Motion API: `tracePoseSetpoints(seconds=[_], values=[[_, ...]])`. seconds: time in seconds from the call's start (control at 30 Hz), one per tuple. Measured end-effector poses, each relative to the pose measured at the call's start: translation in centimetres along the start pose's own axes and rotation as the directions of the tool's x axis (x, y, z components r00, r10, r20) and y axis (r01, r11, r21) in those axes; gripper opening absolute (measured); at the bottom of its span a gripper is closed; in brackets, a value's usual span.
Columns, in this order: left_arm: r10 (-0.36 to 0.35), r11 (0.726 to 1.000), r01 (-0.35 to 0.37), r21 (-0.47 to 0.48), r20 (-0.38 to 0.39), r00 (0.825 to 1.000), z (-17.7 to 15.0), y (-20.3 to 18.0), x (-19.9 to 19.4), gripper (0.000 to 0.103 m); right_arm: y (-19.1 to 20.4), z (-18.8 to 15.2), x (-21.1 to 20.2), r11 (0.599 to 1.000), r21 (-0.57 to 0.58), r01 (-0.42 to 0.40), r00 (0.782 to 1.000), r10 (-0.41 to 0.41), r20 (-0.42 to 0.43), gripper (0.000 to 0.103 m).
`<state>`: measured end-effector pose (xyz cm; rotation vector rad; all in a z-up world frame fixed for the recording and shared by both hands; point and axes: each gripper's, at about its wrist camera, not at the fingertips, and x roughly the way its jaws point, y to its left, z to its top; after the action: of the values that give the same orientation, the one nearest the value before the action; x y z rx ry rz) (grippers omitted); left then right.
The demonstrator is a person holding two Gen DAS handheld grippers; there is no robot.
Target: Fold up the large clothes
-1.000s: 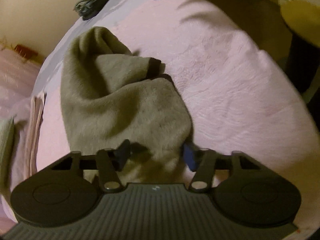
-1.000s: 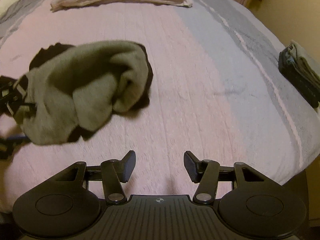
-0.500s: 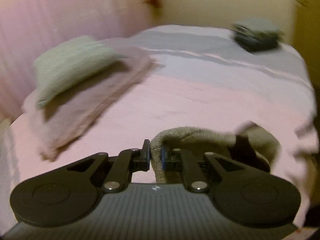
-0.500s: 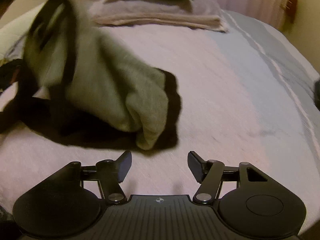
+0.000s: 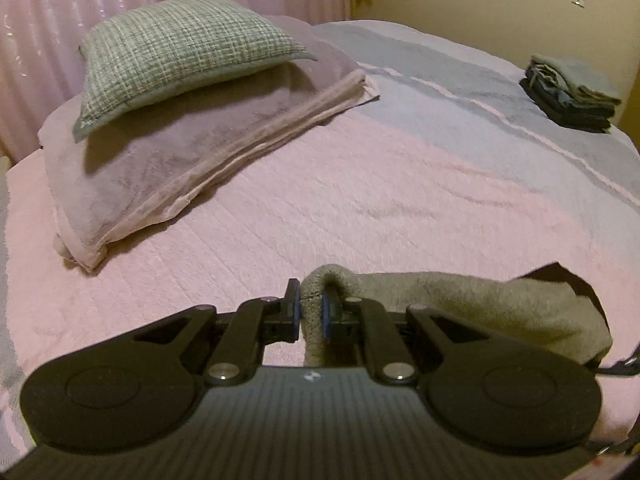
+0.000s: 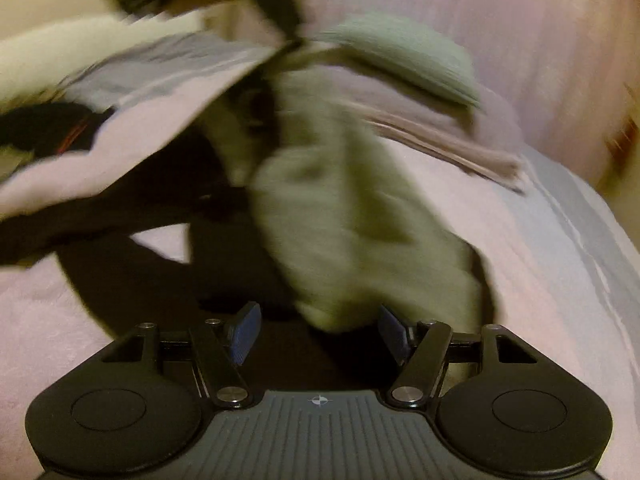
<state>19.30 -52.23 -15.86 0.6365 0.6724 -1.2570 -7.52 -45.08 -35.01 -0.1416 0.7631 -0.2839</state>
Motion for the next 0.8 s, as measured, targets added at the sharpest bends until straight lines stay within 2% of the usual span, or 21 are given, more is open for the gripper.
tracePoseSetpoints(seconds=[0.03, 0.1, 0.13, 0.17, 0.23, 0.27, 0.33, 0.37, 0.5, 0.63, 0.8], values=[[-0.007, 1.0, 0.007, 0.013, 0.0, 1.0, -0.2, 0.2, 0.0, 0.008, 0.8, 0.2, 0.8, 0.999, -0.048, 0.02, 1.0, -0.02, 0.005, 0.062], [-0.022, 0.999, 0.022, 0.034, -0.001, 1.0, -0.6, 0.7, 0.1, 0.008, 2.6, 0.4, 3.5, 0.973, -0.22, 0.07, 0.997, -0.075, -0.013, 0.062], [-0.028, 0.999, 0.028, 0.041, 0.002, 1.0, -0.8, 0.9, 0.4, 0.008, 3.3, 0.1, 5.2, 0.948, -0.309, 0.078, 0.995, -0.096, -0.042, 0.062], [-0.033, 0.998, 0.032, 0.048, 0.007, 0.999, -1.0, 1.1, 0.4, 0.008, 3.9, -0.3, 6.9, 0.905, -0.41, 0.113, 0.988, -0.145, -0.047, 0.062], [-0.036, 0.998, 0.035, 0.056, 0.014, 0.999, -1.4, 1.5, 0.6, 0.008, 3.5, -1.2, 9.2, 0.848, -0.511, 0.14, 0.98, -0.192, -0.051, 0.062], [-0.036, 0.998, 0.035, 0.056, 0.016, 0.999, -1.6, 1.7, 0.6, 0.008, 3.1, -1.3, 9.9, 0.839, -0.527, 0.137, 0.979, -0.195, -0.057, 0.062], [-0.042, 0.998, 0.041, 0.039, 0.018, 0.999, -2.1, 2.0, 0.3, 0.008, 2.1, -0.8, 9.9, 0.857, -0.498, 0.132, 0.98, -0.188, -0.064, 0.039], [-0.046, 0.998, 0.045, 0.035, 0.02, 0.999, -2.2, 2.0, 0.0, 0.008, 1.7, -0.3, 9.2, 0.866, -0.484, 0.127, 0.981, -0.182, -0.067, 0.009], [-0.063, 0.997, 0.06, 0.043, 0.05, 0.997, -1.6, 1.9, -3.0, 0.008, -0.9, 3.1, 3.5, 0.917, -0.369, 0.153, 0.986, -0.169, -0.011, 0.006], [-0.082, 0.996, 0.077, 0.045, 0.121, 0.989, 0.7, 2.1, -8.3, 0.008, -5.2, 7.9, -3.1, 0.966, -0.2, 0.163, 0.987, -0.163, 0.016, 0.005], [-0.081, 0.996, 0.072, 0.046, 0.257, 0.963, 3.9, 2.8, -17.2, 0.008, -7.9, 13.6, -12.4, 0.984, -0.08, 0.16, 0.985, -0.155, 0.074, 0.004]])
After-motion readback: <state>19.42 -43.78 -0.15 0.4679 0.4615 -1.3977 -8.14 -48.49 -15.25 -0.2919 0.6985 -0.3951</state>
